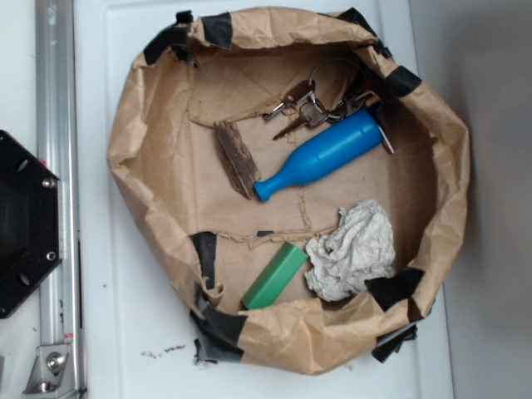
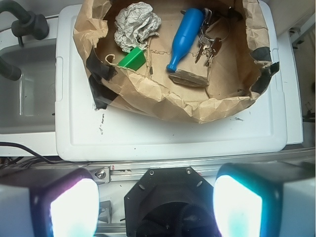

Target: Grab the wood chip.

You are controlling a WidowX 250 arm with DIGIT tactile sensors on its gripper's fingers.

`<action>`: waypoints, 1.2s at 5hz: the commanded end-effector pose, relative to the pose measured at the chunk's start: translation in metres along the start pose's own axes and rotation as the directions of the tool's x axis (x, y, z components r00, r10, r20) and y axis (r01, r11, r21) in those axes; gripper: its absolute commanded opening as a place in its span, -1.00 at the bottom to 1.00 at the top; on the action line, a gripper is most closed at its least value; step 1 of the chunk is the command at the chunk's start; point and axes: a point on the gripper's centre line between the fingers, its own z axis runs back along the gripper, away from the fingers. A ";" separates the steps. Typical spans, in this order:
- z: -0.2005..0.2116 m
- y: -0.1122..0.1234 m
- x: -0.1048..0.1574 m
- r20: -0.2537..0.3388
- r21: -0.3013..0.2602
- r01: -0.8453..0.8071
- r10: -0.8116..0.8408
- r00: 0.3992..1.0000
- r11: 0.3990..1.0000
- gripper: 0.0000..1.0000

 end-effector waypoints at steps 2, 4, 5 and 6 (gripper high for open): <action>-0.016 0.026 0.037 -0.040 0.029 0.182 -0.180 0.983 0.983 1.00; -0.063 0.034 0.076 -0.032 -0.032 0.599 -0.599 0.800 0.800 1.00; -0.083 0.042 0.082 -0.037 -0.009 0.676 -0.676 0.736 0.737 1.00; -0.104 0.054 0.088 -0.047 -0.013 0.705 -0.705 0.708 0.709 1.00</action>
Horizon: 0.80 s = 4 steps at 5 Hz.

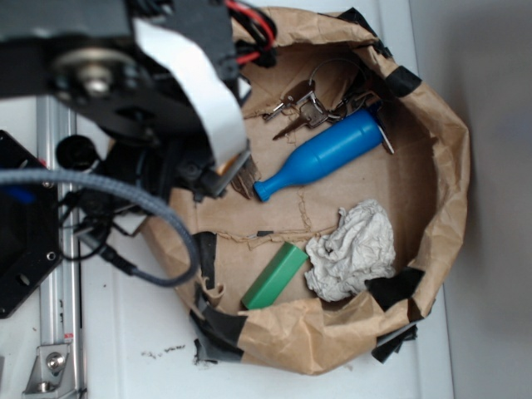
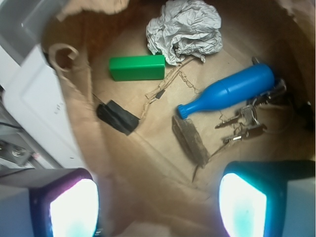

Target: Grab the wood chip.

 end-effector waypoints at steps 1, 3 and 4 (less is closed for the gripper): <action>-0.021 0.030 0.000 -0.007 -0.002 0.012 -0.012 1.000 1.000 1.00; -0.044 0.031 0.007 -0.033 -0.022 0.102 -0.103 0.994 0.995 1.00; -0.053 0.030 0.006 -0.033 -0.044 0.109 -0.110 0.993 0.993 1.00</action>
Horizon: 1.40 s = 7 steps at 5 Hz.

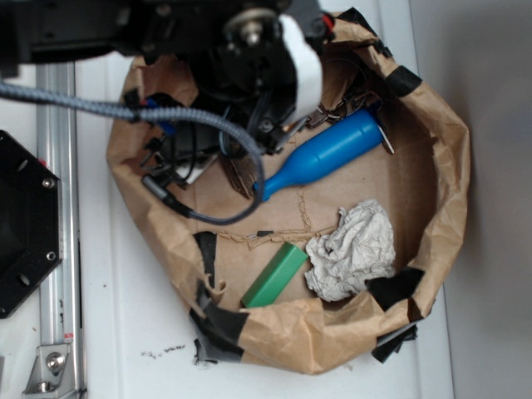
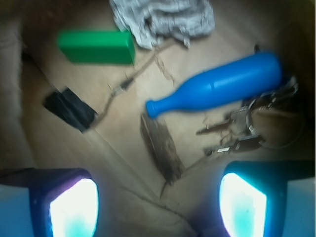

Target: Grab the wood chip.

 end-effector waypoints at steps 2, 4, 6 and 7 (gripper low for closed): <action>-0.024 -0.018 -0.003 -0.012 0.015 0.067 -0.067 0.998 0.998 1.00; -0.030 -0.014 0.002 0.019 0.039 0.076 -0.077 0.997 0.996 1.00; -0.046 0.005 0.019 0.018 0.054 0.106 -0.107 0.994 0.993 1.00; -0.059 0.002 0.021 -0.005 0.047 0.134 -0.133 0.991 0.990 1.00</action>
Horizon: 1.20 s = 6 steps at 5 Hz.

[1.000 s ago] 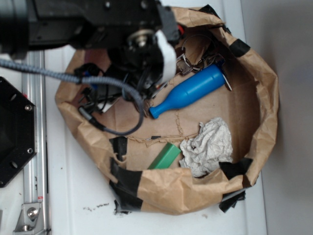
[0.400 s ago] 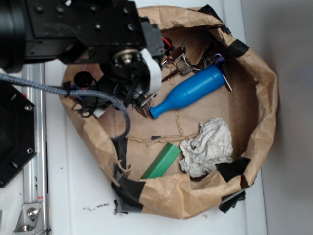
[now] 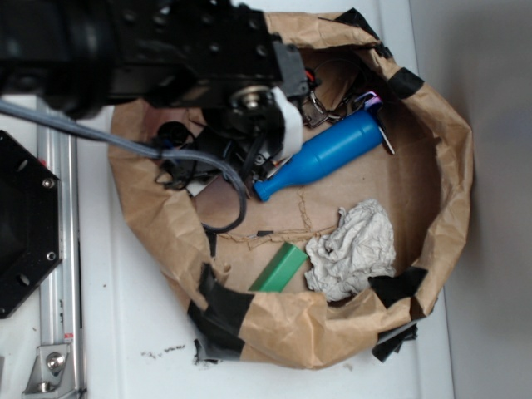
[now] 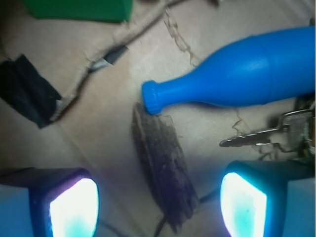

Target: Grab the wood chip.

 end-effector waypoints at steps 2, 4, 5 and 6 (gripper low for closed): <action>-0.012 -0.004 0.017 -0.013 0.051 0.066 -0.066 0.998 0.997 1.00; -0.023 -0.005 0.030 0.038 0.050 0.106 -0.108 0.993 0.993 1.00; -0.041 0.000 0.041 0.103 0.064 0.119 -0.125 0.987 0.991 1.00; -0.039 -0.001 0.034 0.124 0.060 0.116 -0.123 0.985 0.991 1.00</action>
